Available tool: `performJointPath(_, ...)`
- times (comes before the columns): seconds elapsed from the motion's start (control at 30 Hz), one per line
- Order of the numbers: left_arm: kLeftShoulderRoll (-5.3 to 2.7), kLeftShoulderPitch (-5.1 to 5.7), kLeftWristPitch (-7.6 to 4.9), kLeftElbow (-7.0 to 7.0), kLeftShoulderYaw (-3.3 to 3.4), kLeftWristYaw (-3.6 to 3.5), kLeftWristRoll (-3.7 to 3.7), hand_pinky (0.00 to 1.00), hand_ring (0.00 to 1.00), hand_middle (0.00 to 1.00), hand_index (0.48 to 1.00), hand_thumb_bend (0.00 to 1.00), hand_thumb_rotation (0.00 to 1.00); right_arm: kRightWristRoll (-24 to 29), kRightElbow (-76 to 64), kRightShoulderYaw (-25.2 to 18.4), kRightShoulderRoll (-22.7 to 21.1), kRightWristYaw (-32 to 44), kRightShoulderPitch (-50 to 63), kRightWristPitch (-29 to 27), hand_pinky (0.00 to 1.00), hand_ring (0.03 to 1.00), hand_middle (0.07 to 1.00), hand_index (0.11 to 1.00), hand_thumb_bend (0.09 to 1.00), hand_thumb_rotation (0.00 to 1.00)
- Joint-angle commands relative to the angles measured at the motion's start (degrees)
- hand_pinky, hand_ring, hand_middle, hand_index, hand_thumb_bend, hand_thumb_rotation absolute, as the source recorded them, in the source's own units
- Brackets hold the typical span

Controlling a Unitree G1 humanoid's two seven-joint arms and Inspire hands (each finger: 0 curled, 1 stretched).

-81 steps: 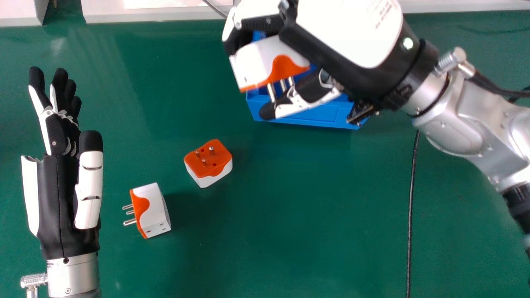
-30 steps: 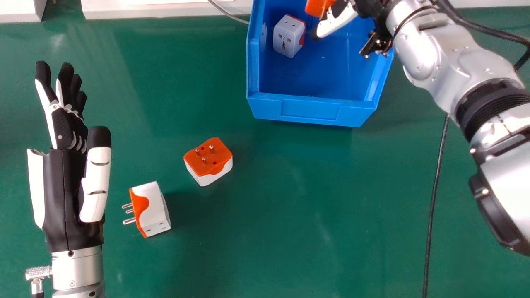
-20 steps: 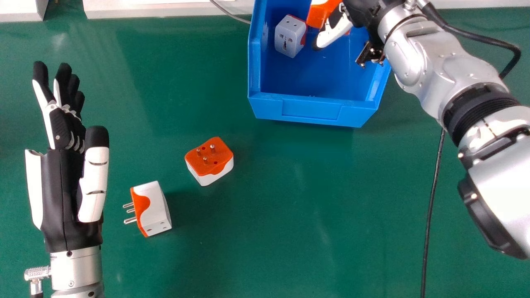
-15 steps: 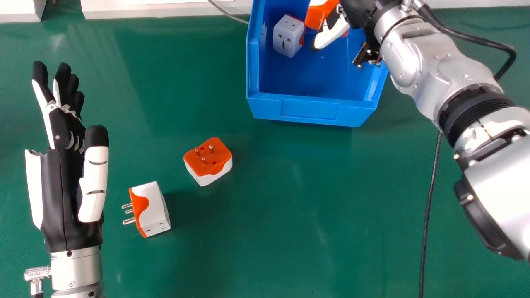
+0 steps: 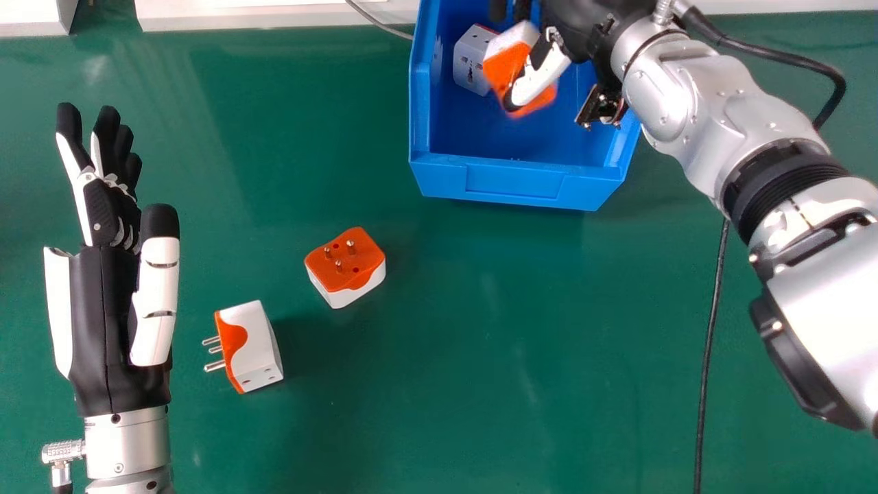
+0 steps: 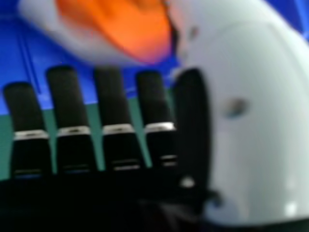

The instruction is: Pick all objects and put in blue box

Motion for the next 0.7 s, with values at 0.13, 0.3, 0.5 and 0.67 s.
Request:
performJointPath(0.13,0.49,-0.96,-0.71,-0.47,0.25,-0.10,-0.31,1.00,1.00,1.00,0.968,0.40,0.84,1.3,-1.3,-1.1,-1.7,-0.9,-3.7,-1.3,0.67,0.839,0.918,0.934,0.990,0.36)
performJointPath(0.3,0.44,-1.18,-1.33,0.01,0.61,0.33,0.25,1.00,1.00,1.00,0.971,0.36,0.84,2.0,-1.6,-1.8,-2.3,-0.9,-3.2,-3.0,0.68,0.846,0.919,0.938,0.999,0.36)
performJointPath(0.5,0.28,-0.92,-1.81,-0.12,0.80,0.57,0.51,1.00,1.00,1.00,0.973,0.35,0.84,3.7,-3.7,-2.9,-3.9,-3.6,-0.6,-9.1,0.70,0.850,0.910,0.935,1.000,0.34)
performJointPath(0.67,0.30,-0.65,-2.13,-0.13,0.92,0.61,0.64,1.00,1.00,1.00,0.973,0.36,0.84,4.6,-8.2,-3.6,-5.8,-9.7,4.4,-20.8,0.68,0.830,0.883,0.920,1.000,0.32)
